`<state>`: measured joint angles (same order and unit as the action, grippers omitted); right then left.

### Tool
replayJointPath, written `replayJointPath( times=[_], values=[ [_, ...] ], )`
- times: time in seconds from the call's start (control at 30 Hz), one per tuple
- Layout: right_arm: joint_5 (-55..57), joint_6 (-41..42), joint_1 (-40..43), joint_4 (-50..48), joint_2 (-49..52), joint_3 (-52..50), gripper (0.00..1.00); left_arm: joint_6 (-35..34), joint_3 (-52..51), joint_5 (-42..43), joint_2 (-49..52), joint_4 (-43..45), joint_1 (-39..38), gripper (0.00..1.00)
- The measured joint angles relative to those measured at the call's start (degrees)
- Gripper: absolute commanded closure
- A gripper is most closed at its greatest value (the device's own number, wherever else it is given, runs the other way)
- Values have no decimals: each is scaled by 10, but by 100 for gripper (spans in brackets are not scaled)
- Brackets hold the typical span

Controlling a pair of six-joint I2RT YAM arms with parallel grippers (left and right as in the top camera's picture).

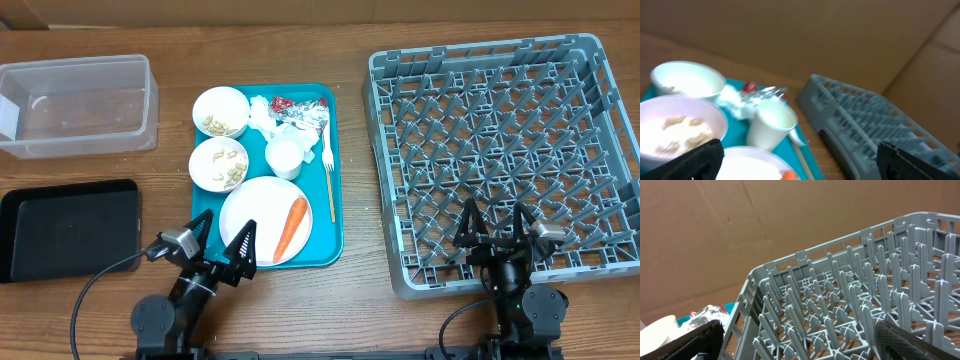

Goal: Sort waste into correct bins and load items into the dishwasher rack
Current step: 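Move the left gripper over the lower white bowl of rice and peanuts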

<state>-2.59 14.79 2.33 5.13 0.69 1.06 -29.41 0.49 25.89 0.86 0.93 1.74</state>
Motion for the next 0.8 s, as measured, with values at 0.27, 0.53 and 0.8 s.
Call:
replayJointPath(
  times=[0.27, 0.53, 0.8],
  values=[
    [0, 0, 0, 0, 0, 0, 0, -29, 72, 30, 10, -75, 0, 0],
    [0, 0, 0, 0, -1, 0, 0, 48, 304, -28, 202, -290, 0, 0],
    [0, 0, 0, 0, -1, 0, 0, 103, 540, -66, 477, -471, 0, 0]
  ],
)
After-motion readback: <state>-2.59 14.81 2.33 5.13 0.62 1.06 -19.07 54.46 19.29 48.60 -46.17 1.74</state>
